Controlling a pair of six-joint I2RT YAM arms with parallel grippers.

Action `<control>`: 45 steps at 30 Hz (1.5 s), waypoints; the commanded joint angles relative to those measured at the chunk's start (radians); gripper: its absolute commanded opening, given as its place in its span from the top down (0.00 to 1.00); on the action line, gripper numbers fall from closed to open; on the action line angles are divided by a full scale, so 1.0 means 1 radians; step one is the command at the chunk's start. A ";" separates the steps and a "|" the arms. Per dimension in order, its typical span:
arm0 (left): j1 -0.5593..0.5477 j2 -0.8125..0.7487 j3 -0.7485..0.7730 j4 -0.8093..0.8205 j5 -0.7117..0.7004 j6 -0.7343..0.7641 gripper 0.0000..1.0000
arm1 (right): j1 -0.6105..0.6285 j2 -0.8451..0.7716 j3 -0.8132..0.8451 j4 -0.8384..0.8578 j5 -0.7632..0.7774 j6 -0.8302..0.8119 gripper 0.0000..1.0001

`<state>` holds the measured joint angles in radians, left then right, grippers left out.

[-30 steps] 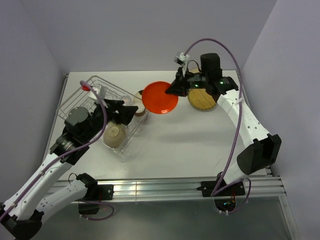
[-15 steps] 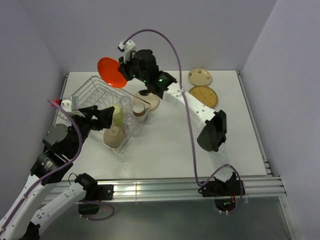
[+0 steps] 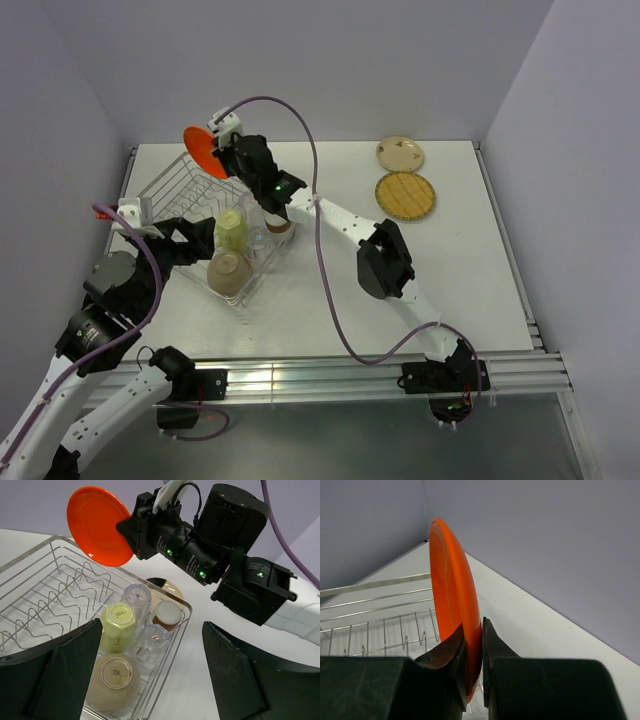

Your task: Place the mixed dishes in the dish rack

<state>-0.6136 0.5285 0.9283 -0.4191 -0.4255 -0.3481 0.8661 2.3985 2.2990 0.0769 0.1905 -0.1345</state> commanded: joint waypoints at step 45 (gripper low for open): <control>0.003 -0.074 -0.019 -0.032 0.004 -0.026 0.11 | 0.031 0.143 -0.024 0.084 -0.086 -0.050 0.81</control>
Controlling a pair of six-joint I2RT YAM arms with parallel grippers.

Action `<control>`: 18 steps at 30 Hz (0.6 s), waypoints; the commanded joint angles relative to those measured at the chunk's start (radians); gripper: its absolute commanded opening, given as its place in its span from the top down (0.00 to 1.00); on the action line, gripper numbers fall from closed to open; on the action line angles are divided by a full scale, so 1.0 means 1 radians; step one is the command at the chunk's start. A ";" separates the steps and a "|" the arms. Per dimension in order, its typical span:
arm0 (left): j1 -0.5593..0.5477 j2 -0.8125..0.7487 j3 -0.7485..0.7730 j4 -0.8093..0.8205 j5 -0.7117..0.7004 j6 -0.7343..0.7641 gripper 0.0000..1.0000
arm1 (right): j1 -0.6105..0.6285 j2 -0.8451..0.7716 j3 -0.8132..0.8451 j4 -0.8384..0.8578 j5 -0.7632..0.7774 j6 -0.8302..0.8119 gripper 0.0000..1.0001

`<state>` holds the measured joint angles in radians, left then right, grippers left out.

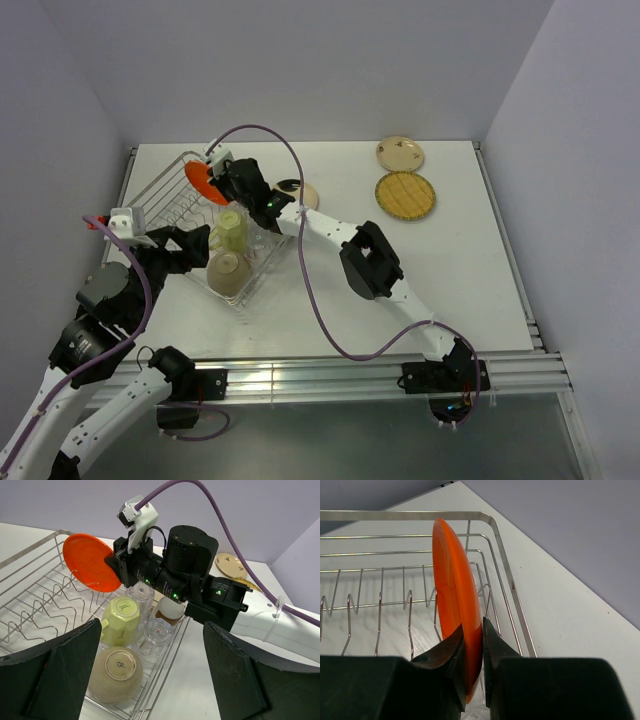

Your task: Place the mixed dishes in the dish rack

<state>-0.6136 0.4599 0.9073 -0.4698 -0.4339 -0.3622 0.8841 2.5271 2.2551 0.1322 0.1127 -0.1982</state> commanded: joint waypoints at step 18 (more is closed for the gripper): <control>0.003 -0.036 0.007 0.002 0.020 -0.041 0.11 | 0.009 -0.040 0.020 0.018 -0.039 0.017 0.64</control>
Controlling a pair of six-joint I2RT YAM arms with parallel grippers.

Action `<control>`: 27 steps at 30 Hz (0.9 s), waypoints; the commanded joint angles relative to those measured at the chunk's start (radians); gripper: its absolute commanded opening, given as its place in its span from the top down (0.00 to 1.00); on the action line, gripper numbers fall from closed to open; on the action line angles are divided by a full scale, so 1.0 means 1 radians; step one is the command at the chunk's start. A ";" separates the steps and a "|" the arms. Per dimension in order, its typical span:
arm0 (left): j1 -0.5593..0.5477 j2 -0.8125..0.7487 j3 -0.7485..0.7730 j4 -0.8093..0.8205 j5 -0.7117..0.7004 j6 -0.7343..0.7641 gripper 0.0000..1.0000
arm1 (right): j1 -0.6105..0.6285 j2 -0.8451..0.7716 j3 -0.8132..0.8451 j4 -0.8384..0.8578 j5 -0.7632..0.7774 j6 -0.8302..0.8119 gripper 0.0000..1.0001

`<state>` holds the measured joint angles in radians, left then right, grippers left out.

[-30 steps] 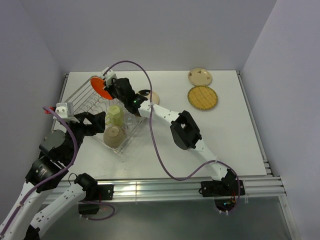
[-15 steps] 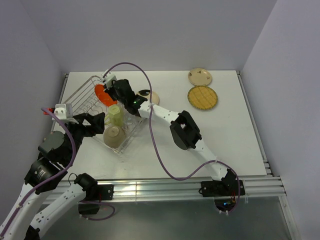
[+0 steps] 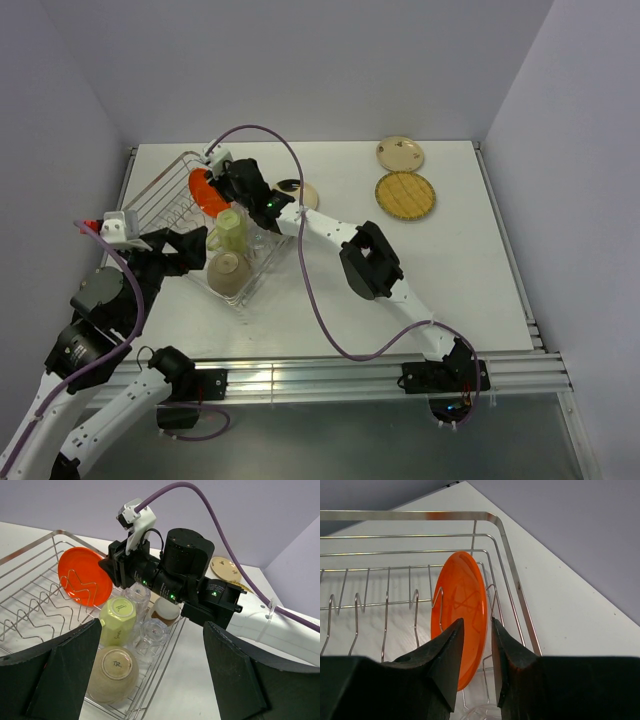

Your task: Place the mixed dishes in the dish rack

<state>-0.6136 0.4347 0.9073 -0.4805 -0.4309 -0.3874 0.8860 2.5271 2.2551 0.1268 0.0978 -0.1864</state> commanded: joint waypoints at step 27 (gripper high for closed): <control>0.005 0.125 -0.122 0.226 0.273 -0.214 0.05 | -0.518 -0.587 -0.528 -0.499 -0.739 0.252 0.27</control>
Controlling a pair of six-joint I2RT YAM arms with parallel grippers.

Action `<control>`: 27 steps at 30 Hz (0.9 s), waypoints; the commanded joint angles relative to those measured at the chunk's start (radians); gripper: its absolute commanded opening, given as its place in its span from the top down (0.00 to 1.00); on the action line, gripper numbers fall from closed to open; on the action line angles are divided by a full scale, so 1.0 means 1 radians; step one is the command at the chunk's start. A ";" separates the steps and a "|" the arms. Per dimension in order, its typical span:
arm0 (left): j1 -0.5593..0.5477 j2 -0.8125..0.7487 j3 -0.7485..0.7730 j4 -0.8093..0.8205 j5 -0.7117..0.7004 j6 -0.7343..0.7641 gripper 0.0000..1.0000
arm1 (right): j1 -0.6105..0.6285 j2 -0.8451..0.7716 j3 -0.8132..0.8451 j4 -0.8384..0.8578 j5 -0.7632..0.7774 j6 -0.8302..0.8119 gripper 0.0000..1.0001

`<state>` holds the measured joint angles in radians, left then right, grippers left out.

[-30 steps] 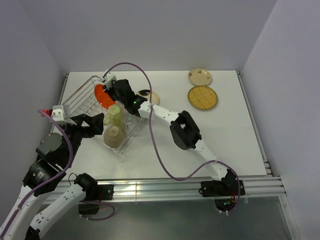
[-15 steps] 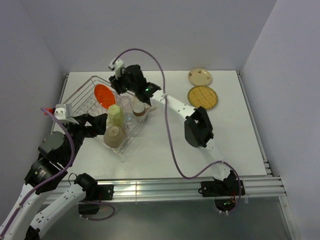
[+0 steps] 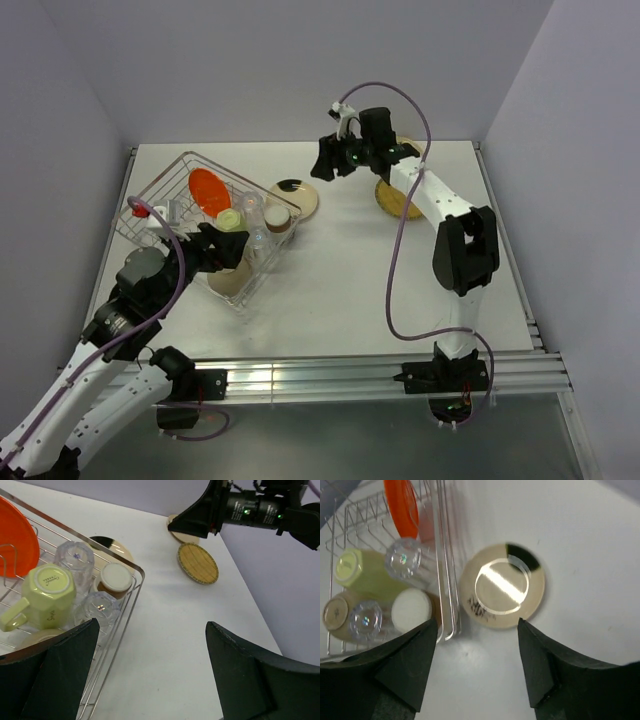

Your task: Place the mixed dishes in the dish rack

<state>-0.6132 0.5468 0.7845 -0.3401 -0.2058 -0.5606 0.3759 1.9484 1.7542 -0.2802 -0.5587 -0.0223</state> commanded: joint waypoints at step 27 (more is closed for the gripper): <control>0.004 0.031 -0.110 0.201 0.009 -0.288 0.01 | -0.052 0.443 0.149 -0.060 -0.041 0.604 0.52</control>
<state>-0.6121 0.5861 0.6548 -0.1696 -0.1726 -0.8307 0.3275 2.3699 1.8561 -0.4149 -0.5636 0.4980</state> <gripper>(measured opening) 0.993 0.481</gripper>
